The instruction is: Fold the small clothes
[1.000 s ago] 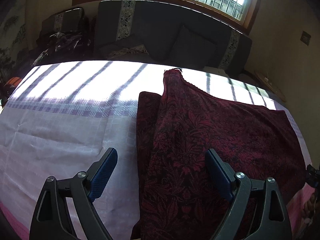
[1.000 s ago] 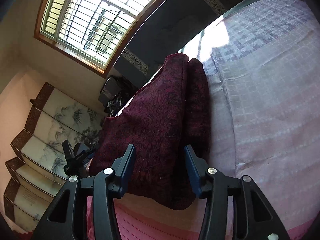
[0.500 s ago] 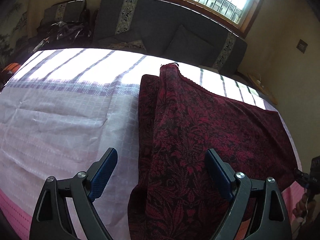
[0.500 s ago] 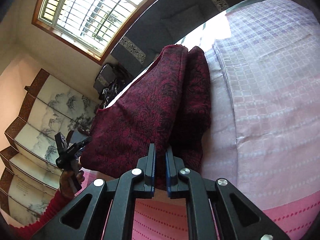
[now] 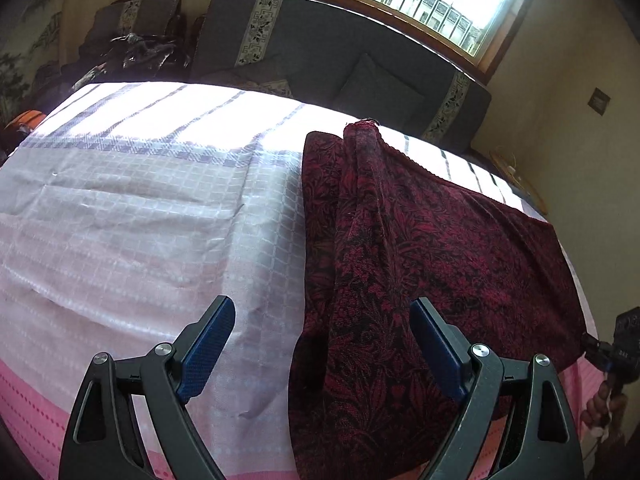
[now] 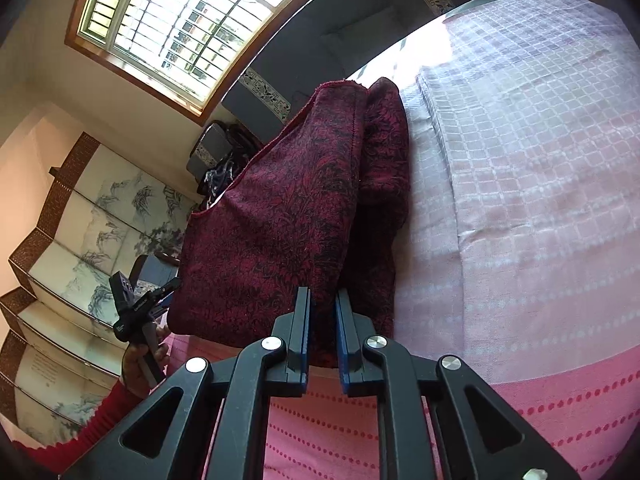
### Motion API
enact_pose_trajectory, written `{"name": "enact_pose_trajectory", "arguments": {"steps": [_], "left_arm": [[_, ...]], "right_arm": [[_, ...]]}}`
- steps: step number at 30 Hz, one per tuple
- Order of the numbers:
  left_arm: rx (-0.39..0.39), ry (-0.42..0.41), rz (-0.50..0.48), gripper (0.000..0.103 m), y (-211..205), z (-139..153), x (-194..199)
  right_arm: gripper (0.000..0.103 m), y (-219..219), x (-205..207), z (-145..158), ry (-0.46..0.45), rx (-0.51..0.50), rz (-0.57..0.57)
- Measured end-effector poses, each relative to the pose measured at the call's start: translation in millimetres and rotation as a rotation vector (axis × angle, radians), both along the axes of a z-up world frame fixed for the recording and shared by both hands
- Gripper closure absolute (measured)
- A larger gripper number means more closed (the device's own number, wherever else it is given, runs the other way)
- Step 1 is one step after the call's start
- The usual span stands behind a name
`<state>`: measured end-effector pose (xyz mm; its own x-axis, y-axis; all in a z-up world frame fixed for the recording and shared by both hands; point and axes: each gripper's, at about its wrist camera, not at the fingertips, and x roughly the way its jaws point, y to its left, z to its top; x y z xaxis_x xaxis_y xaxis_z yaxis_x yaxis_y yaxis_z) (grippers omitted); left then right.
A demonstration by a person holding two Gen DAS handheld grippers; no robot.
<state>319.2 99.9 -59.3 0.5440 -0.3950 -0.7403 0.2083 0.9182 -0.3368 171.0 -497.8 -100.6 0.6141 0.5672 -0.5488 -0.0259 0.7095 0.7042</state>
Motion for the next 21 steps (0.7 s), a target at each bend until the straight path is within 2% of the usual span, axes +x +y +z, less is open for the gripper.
{"name": "enact_pose_trajectory", "arguments": {"steps": [5,7,10,11,13,14,15,17,21], "left_arm": [[-0.004,0.062,-0.061,0.014,-2,-8,-7],[-0.028,0.063,-0.083,0.014,-2,-9,-14],[-0.022,0.041,-0.109,0.016,-5,-7,-22],[-0.007,0.020,-0.116,0.022,-7,-5,-25],[0.012,0.023,-0.144,0.051,-11,-4,-28],[0.023,0.038,-0.150,0.073,-12,-5,-26],[0.031,0.050,-0.149,0.082,-13,-7,-26],[0.013,0.064,-0.140,0.085,-11,-8,-26],[-0.036,0.044,-0.107,0.091,-1,-1,-32]], "right_arm": [[0.083,10,4,1,0.009,-0.011,0.009],[0.083,12,5,1,0.011,-0.008,0.011],[0.083,14,4,1,0.011,-0.012,0.017],[0.083,14,5,1,0.010,-0.019,0.019],[0.084,17,3,4,0.009,-0.045,0.024],[0.087,18,3,5,0.008,-0.057,0.025],[0.088,19,3,5,0.012,-0.062,0.025],[0.093,20,6,3,0.031,-0.069,0.021],[0.094,18,2,4,0.029,-0.051,0.008]]}}
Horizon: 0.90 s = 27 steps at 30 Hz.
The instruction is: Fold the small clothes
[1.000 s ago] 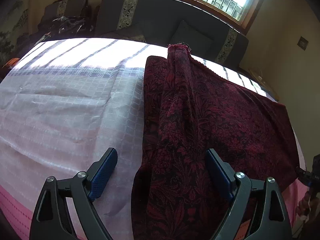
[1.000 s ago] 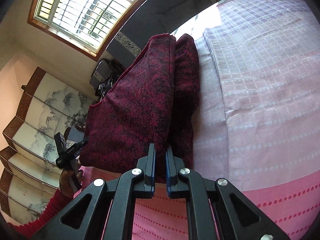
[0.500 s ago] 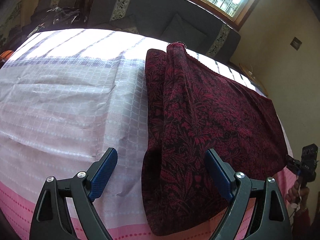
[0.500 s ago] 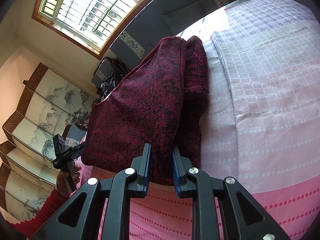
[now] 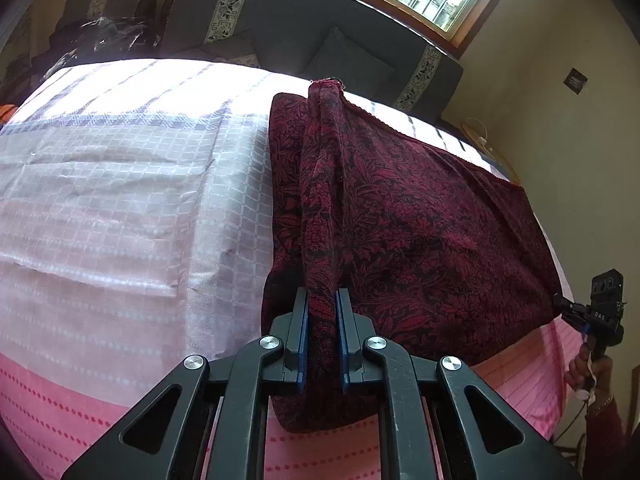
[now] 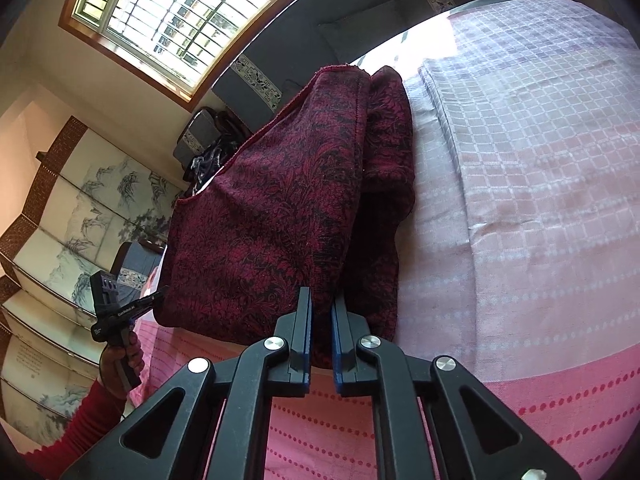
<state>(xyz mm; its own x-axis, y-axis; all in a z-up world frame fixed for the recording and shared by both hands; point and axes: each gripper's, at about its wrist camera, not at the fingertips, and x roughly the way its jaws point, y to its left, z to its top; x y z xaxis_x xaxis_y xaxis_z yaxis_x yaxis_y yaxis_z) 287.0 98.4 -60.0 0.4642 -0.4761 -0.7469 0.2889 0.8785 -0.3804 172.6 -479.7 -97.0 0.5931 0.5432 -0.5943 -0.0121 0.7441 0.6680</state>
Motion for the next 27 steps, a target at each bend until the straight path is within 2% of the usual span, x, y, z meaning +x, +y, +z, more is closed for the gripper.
{"name": "enact_pose_trajectory", "arguments": {"steps": [4,14,20,22,24,25,26,27], "left_arm": [[0.001,0.007,0.001,0.092,7,2,-15],[-0.046,0.058,0.017,0.092,26,-24,-38],[0.014,-0.008,-0.021,0.092,20,-13,-52],[0.061,-0.064,-0.019,0.092,18,0,-55],[0.060,-0.100,-0.002,0.090,16,19,-53],[0.043,-0.116,0.012,0.088,18,28,-49],[0.024,-0.128,0.026,0.078,19,37,-43],[0.002,-0.132,0.039,0.057,20,44,-36]], "right_arm": [[0.094,-4,-11,4,-0.015,0.015,0.001],[0.094,-7,-15,-5,0.008,0.023,0.008],[0.094,-7,-8,-15,0.031,-0.013,0.030],[0.093,-8,-6,-16,0.018,-0.008,0.027],[0.091,-12,-5,-17,0.004,0.022,0.015],[0.091,-13,-6,-17,-0.002,0.037,0.005],[0.090,-16,-6,-16,-0.008,0.046,-0.007],[0.088,-19,-7,-15,-0.021,0.058,-0.020]]}}
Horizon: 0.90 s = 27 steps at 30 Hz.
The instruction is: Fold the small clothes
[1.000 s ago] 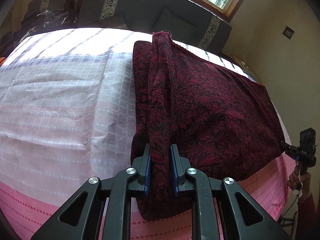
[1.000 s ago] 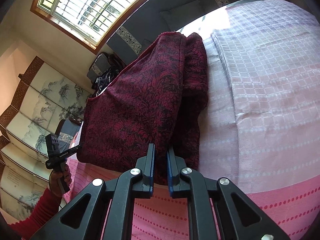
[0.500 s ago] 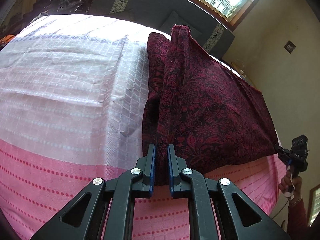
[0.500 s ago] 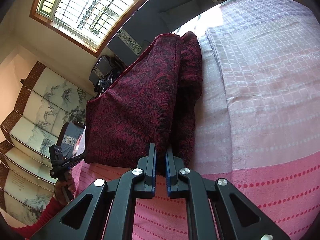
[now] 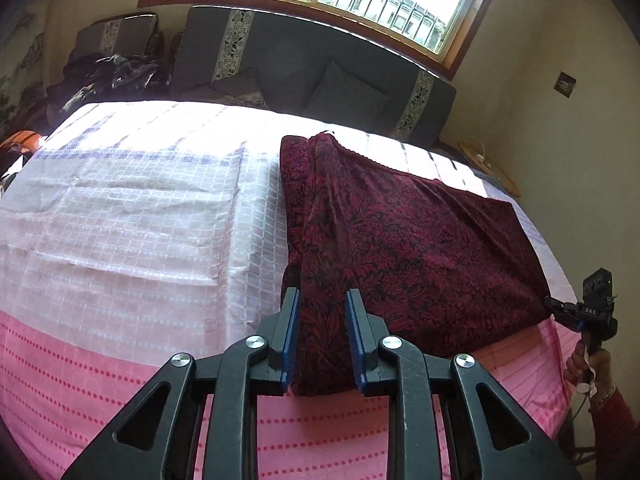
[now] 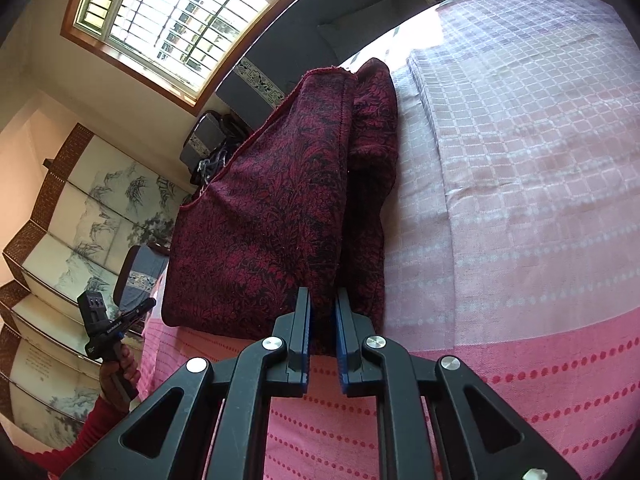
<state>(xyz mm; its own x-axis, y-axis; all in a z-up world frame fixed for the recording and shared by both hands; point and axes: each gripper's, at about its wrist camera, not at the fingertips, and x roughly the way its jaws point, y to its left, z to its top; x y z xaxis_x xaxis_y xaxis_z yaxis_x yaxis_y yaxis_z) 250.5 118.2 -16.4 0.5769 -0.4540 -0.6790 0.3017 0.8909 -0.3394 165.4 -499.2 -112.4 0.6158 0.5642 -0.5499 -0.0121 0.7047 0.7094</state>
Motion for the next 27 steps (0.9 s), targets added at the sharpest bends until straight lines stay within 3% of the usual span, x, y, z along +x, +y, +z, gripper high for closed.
{"name": "enact_pose_trajectory", "arguments": {"steps": [2,3,8,10,12,13,14,19,24,27], "left_arm": [[-0.051,0.000,0.020,0.037,-2,8,19],[-0.068,0.002,0.020,0.034,-5,8,29],[-0.008,0.063,0.003,0.034,-33,-14,76],[0.049,0.075,-0.004,0.039,-48,-26,85],[0.101,0.108,0.010,0.087,-54,-39,89],[0.076,0.132,0.025,0.090,-52,-44,89],[0.052,0.134,0.050,0.090,-47,-47,87],[0.033,0.123,0.080,0.090,-38,-64,68],[0.130,0.052,0.049,0.089,-51,-55,61],[0.132,0.014,0.096,0.078,-51,-34,55]], "right_arm": [[0.083,-4,-1,3,-0.024,0.017,-0.018],[0.079,-5,-1,5,-0.032,0.020,-0.025],[0.074,-2,11,7,-0.031,0.020,-0.032],[0.074,1,18,9,-0.036,0.005,-0.033],[0.078,5,24,11,-0.036,-0.024,-0.027],[0.085,7,28,11,-0.024,-0.038,-0.021],[0.095,10,29,9,-0.007,-0.056,-0.019],[0.095,14,25,-5,0.033,-0.059,-0.016],[0.091,8,29,3,0.026,-0.054,-0.034],[0.089,5,24,28,-0.038,-0.089,-0.097]]}}
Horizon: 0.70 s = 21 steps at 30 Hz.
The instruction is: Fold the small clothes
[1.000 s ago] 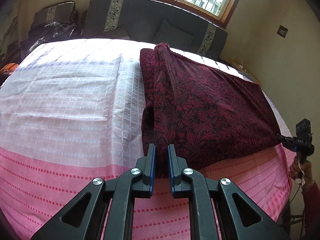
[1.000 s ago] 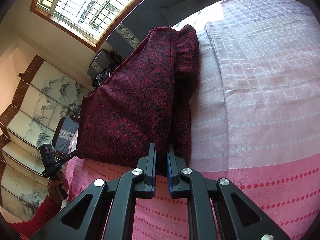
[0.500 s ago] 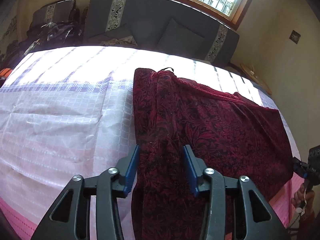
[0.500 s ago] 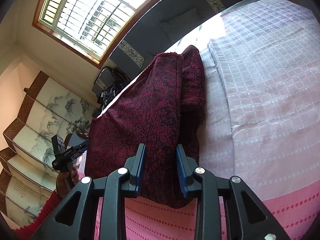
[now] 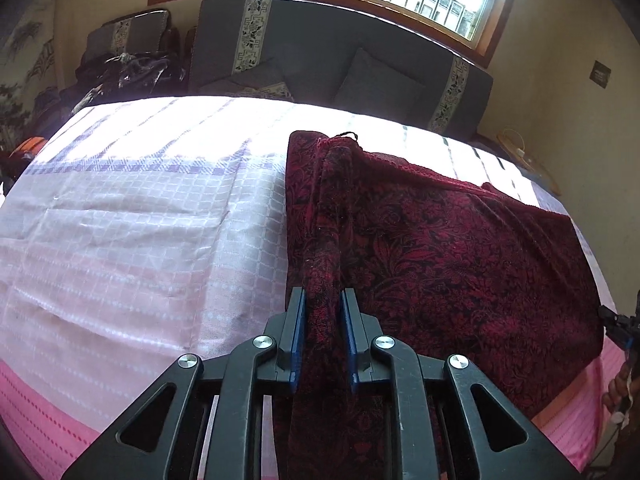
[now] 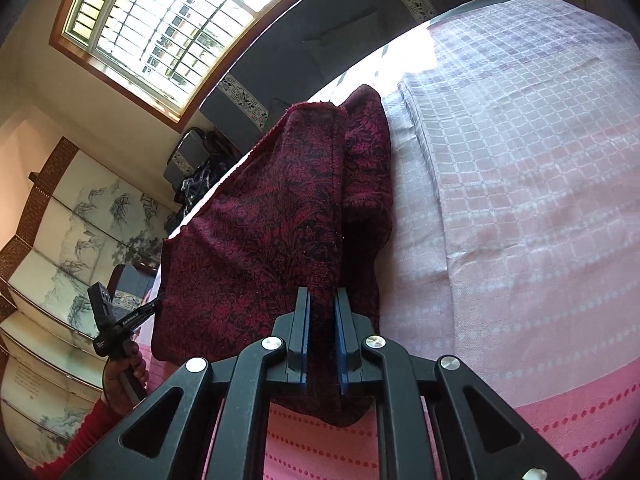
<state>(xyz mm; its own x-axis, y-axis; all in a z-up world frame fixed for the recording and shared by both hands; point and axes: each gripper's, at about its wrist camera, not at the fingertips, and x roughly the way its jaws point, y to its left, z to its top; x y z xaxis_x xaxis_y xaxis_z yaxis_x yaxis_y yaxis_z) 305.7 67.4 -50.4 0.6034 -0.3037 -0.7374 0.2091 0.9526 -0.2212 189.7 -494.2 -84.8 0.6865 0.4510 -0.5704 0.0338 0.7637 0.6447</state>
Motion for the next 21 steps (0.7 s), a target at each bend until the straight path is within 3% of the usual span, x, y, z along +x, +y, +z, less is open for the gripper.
{"name": "enact_pose_trajectory", "arguments": {"steps": [1,3,4,8,11,14,16,18,21], "left_arm": [[-0.016,-0.030,0.014,0.075,1,8,-4],[-0.048,-0.094,0.024,0.049,1,22,-9],[-0.060,-0.121,0.021,0.046,-1,27,-10],[-0.087,-0.169,-0.045,0.046,-23,32,3],[-0.028,-0.104,-0.066,0.046,-42,14,28],[-0.061,-0.048,-0.032,0.046,-39,-3,47],[-0.102,-0.004,-0.005,0.046,-32,-13,57],[-0.133,0.002,0.013,0.046,-27,-22,59],[-0.093,-0.031,0.000,0.046,-33,-23,56]], "right_arm": [[0.088,-1,0,11,-0.028,-0.023,-0.017],[0.084,-1,7,28,-0.074,-0.024,-0.008],[0.084,1,15,33,-0.079,-0.020,0.007],[0.084,28,57,42,-0.067,-0.136,0.087],[0.084,37,88,32,-0.028,-0.201,0.103],[0.085,30,111,13,0.029,-0.237,0.083],[0.088,26,121,-7,0.101,-0.245,0.076],[0.095,20,120,-17,0.093,-0.210,0.065],[0.100,13,118,-23,0.073,-0.174,0.052]]}}
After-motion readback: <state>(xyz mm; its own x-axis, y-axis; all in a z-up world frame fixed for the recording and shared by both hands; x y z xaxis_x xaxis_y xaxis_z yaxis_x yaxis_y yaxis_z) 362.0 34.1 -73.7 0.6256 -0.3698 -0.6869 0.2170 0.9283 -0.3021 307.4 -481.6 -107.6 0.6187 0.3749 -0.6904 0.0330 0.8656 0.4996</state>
